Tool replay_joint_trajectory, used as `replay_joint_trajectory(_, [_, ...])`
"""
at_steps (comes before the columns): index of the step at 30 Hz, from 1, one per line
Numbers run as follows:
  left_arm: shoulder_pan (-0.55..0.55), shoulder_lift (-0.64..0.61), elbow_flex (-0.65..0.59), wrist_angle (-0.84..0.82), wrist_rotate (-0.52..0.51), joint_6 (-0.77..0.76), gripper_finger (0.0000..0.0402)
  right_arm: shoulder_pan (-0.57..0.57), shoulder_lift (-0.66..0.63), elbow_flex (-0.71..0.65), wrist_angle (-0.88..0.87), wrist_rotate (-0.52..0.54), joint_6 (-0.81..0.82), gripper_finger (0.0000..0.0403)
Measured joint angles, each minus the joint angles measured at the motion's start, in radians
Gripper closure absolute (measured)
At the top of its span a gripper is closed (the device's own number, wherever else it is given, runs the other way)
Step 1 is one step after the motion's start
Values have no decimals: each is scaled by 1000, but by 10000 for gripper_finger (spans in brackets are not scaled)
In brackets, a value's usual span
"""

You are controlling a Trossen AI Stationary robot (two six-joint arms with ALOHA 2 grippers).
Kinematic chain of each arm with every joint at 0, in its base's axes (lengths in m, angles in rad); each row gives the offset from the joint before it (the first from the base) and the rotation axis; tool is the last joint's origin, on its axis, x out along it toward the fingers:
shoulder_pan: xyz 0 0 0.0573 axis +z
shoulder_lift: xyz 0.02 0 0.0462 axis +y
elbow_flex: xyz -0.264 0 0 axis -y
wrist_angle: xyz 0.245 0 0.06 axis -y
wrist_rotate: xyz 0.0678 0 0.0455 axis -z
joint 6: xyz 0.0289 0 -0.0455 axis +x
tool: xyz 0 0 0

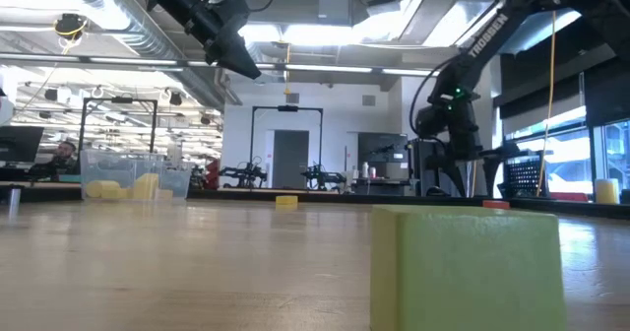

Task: Sort & place blocks by color
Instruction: Put the yellow block into the transparent bin

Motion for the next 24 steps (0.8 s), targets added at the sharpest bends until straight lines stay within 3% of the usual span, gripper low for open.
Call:
replay_joint_trajectory(4, [0, 0, 0, 0, 0, 0, 319, -29, 0, 0, -10, -71, 0, 166])
replay_joint_trajectory(11, [0, 0, 0, -1, 0, 0, 319, -68, 0, 0, -21, -95, 2, 166])
replay_joint_trajectory(19, [0, 0, 0, 0, 0, 0, 319, -110, 0, 0, -35, -238, -57, 166])
replay_joint_trajectory(24, [0, 0, 0, 0, 0, 36, 319, -120, 1, 5, -45, -297, 14, 166])
